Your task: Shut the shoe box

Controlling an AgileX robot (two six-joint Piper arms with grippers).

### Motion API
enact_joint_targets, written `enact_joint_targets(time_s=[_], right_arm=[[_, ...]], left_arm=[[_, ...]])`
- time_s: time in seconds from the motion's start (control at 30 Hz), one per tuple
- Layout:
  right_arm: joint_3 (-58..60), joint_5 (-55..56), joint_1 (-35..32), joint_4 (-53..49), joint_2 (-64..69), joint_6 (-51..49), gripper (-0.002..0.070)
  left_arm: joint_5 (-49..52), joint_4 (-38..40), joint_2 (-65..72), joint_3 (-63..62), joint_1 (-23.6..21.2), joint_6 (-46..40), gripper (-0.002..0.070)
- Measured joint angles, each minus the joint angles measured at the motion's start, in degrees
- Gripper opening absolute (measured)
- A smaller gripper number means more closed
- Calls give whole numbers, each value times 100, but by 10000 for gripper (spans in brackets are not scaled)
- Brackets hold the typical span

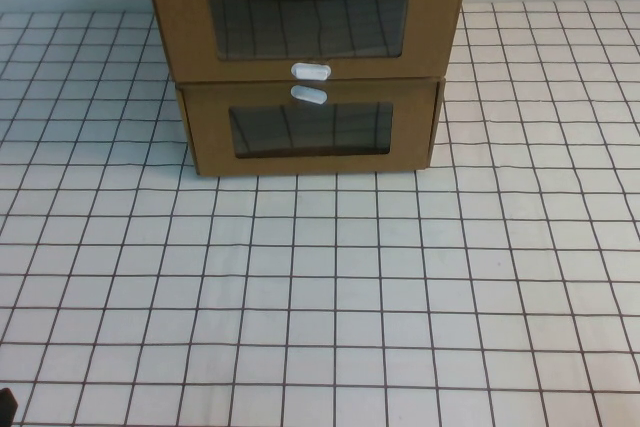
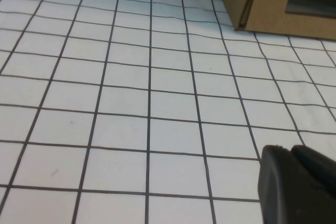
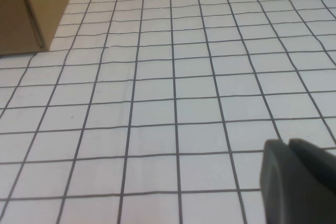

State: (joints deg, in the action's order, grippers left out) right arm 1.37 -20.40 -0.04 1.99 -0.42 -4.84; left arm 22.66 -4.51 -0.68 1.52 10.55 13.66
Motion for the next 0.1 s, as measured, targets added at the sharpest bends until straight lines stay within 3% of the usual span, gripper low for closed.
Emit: enact_joint_targets(time_s=[0.1], right_arm=[[0, 0, 0, 0, 0, 0, -13]], left_arm=[[0, 0, 0, 0, 0, 0, -6]])
